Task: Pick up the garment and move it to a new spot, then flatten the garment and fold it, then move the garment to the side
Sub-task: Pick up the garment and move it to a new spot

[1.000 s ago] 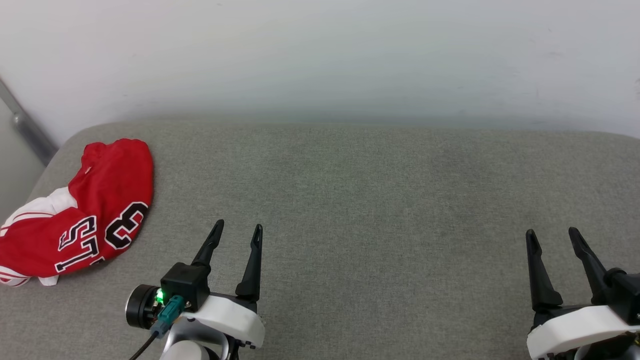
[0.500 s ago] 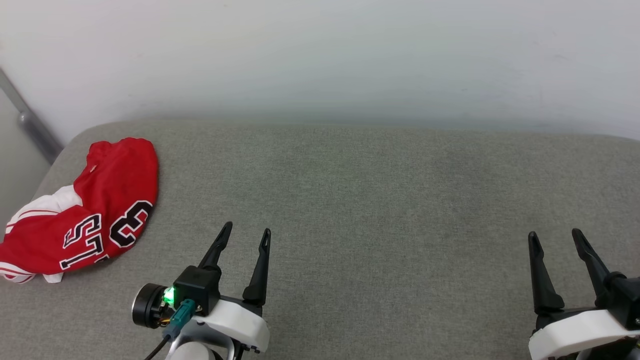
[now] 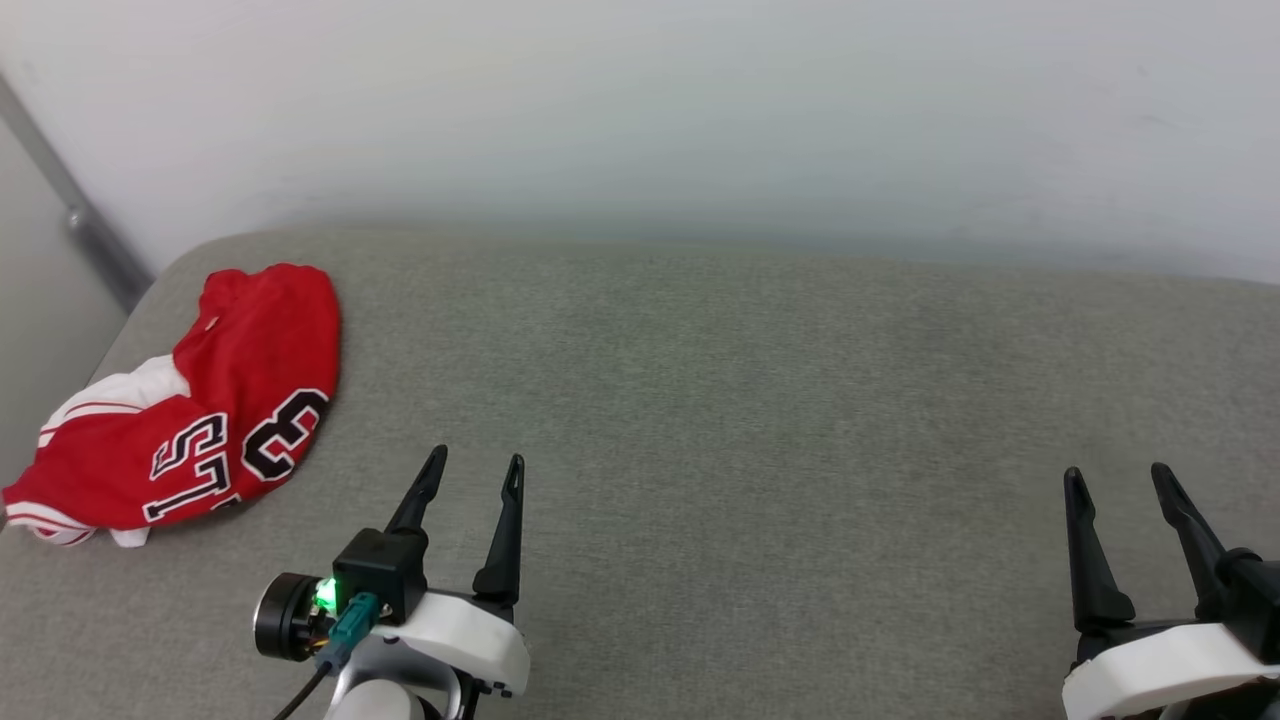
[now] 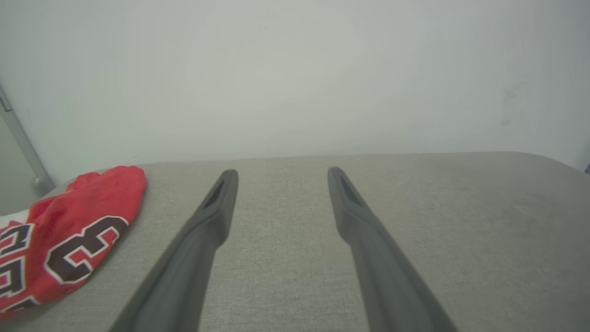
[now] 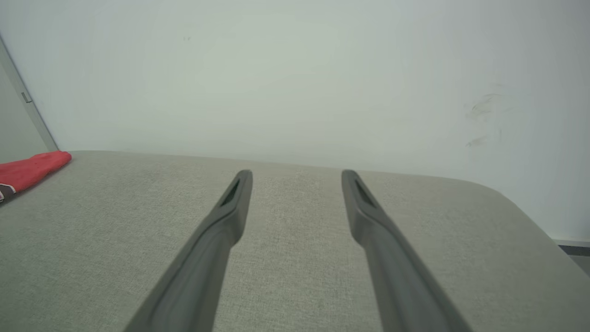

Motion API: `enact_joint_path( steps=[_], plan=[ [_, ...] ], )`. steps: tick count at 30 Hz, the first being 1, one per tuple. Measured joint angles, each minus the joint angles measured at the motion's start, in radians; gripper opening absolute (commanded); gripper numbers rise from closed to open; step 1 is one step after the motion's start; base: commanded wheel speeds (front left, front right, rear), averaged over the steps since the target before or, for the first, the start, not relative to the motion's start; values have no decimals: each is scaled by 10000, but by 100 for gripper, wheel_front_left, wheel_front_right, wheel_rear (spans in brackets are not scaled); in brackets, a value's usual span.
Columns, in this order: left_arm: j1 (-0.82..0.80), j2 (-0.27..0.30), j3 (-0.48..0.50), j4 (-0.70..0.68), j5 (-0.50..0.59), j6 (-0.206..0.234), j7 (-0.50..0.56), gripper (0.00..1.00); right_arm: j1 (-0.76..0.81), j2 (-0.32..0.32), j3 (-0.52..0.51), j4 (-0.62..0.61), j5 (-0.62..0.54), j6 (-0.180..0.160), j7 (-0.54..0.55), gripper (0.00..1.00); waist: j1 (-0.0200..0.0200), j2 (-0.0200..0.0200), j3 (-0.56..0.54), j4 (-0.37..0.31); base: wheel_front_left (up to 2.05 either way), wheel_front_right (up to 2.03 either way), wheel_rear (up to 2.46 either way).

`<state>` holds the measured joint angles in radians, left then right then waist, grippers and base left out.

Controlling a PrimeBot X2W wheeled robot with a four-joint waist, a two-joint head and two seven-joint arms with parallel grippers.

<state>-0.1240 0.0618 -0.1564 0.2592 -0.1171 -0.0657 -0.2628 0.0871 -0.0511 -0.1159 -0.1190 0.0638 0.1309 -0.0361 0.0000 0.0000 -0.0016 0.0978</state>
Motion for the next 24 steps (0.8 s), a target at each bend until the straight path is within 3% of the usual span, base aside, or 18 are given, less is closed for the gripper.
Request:
enact_joint_path(
  steps=[9, 24],
  plan=[
    [-209, -10, 301, 69, -117, 161, -2, 100, 8, 2, 117, -111, -36, -2, 67, 100, 0, 0, 189, 978, 0, 0, 0],
    [-191, -61, 880, -56, -464, 309, -2, 100, -324, 4, 823, -153, -293, 0, 188, 100, 0, 0, 424, 4002, 0, 0, 0]
  ],
)
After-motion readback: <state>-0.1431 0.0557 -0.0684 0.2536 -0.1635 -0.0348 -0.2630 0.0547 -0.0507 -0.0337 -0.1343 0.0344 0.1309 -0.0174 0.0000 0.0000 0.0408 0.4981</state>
